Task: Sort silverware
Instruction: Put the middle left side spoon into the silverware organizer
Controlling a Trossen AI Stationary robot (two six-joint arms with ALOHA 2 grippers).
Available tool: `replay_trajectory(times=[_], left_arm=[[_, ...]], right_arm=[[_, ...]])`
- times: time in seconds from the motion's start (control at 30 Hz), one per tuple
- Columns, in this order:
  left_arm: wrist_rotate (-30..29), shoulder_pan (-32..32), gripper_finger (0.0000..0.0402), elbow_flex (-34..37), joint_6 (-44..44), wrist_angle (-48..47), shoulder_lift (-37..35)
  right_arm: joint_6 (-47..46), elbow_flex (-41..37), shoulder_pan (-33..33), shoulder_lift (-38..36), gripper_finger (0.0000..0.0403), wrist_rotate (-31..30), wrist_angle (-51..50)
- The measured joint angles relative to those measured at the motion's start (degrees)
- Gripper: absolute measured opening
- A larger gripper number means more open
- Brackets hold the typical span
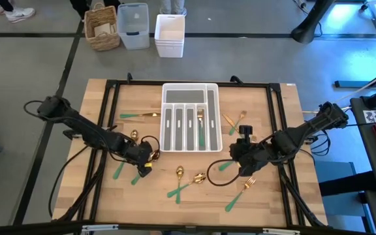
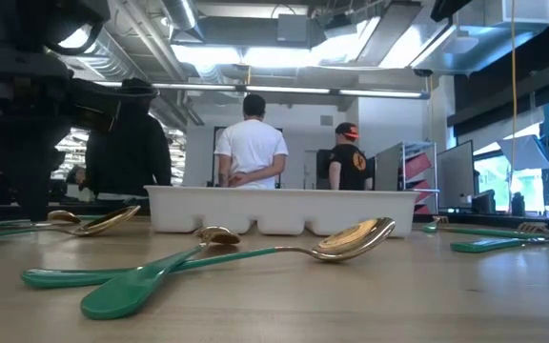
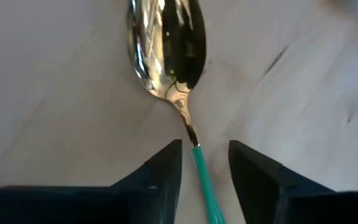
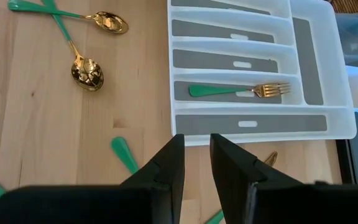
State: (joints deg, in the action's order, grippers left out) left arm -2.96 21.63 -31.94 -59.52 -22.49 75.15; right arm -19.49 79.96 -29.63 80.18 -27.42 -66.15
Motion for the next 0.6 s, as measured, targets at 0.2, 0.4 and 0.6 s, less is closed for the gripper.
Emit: replay_trajectory(times=[0.2, 0.4, 0.6], left_arm=[[-3.3, 0.0, 0.0149, 0.0, -0.1, 0.7, 1.8], [-3.6, 0.0, 0.0148, -0.2, -0.1, 1.9, 5.1], [-3.6, 0.1, 0.0144, -0.2, -0.1, 2.6, 6.5]], right_arm=[[0.0, 0.0, 0.0, 0.0, 0.0081, 0.0, 0.0], [0.0, 0.0, 0.0, 0.0, 0.0081, 0.0, 0.0], [0.0, 0.0, 0.0, 0.0, 0.0081, 0.0, 0.0]])
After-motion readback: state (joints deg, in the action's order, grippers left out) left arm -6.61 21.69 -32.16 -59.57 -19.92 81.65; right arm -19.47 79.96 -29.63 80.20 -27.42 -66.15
